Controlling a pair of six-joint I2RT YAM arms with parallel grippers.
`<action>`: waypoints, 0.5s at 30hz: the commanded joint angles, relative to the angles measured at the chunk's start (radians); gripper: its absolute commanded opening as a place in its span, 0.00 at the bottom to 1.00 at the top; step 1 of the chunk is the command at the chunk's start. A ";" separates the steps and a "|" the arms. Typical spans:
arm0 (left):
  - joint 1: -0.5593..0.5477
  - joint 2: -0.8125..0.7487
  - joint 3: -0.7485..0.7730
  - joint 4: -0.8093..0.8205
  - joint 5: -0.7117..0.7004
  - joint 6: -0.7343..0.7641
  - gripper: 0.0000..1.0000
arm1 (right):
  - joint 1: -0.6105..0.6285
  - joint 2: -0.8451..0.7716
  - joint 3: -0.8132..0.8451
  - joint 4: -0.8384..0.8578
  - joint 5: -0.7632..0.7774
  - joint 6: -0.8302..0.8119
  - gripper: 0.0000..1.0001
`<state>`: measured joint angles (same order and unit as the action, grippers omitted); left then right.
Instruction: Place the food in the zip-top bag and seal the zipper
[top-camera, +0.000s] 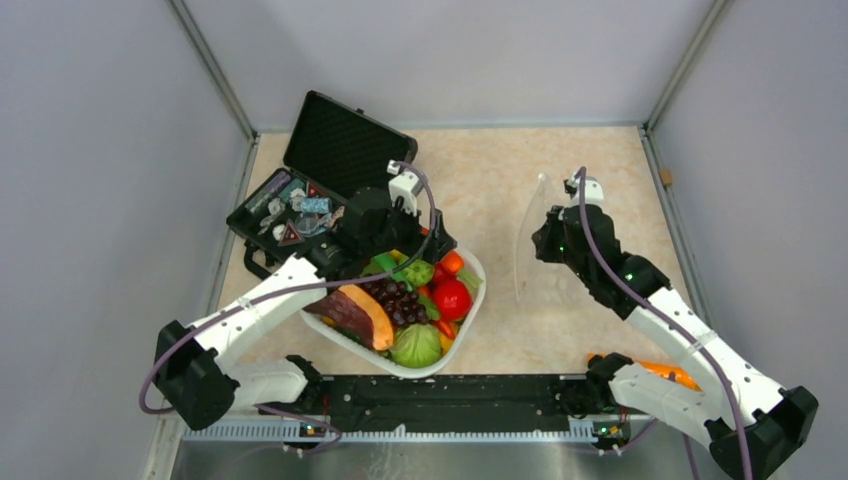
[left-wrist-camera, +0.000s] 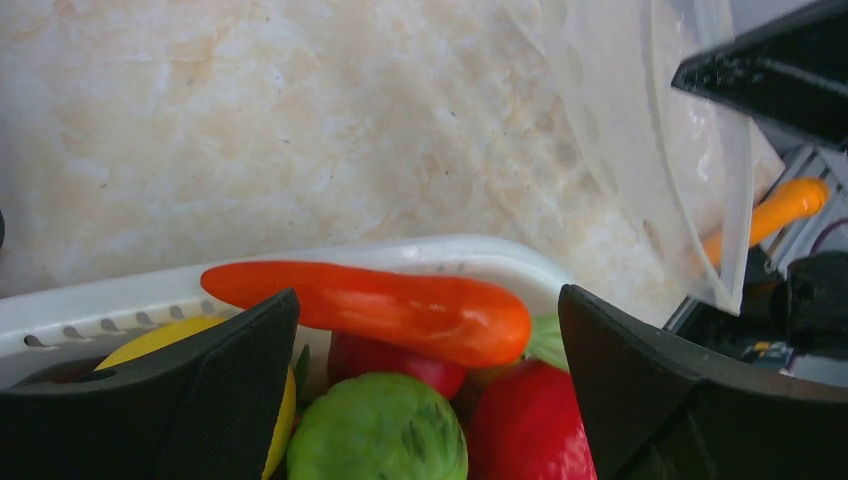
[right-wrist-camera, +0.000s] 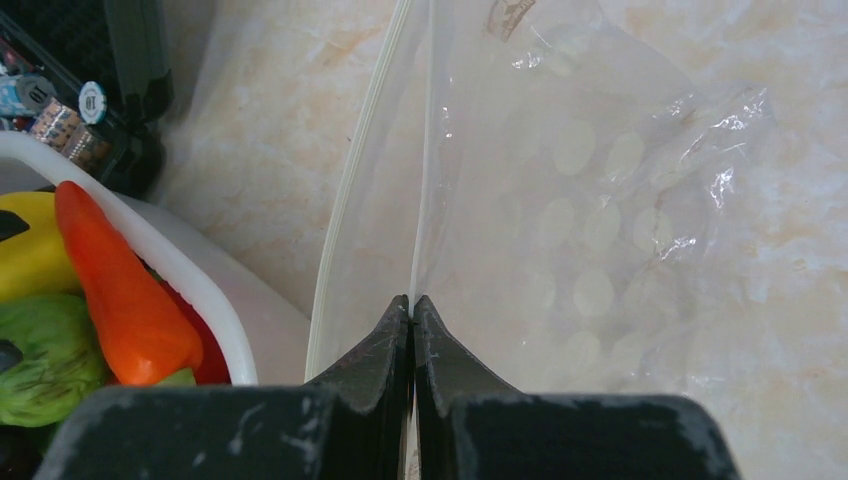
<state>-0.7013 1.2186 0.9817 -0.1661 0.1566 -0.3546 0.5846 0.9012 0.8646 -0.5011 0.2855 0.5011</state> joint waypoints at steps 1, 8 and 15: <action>-0.002 -0.076 0.054 -0.084 0.100 0.164 0.99 | 0.008 -0.040 0.021 0.025 -0.006 -0.013 0.00; -0.001 -0.130 0.078 -0.235 0.147 0.301 0.99 | 0.008 -0.044 0.018 0.037 -0.016 -0.007 0.00; -0.003 -0.079 0.121 -0.359 0.135 0.345 0.99 | 0.008 -0.035 0.017 0.044 -0.040 -0.001 0.00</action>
<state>-0.7021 1.1061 1.0382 -0.4244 0.2764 -0.0681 0.5846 0.8722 0.8646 -0.4984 0.2630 0.4988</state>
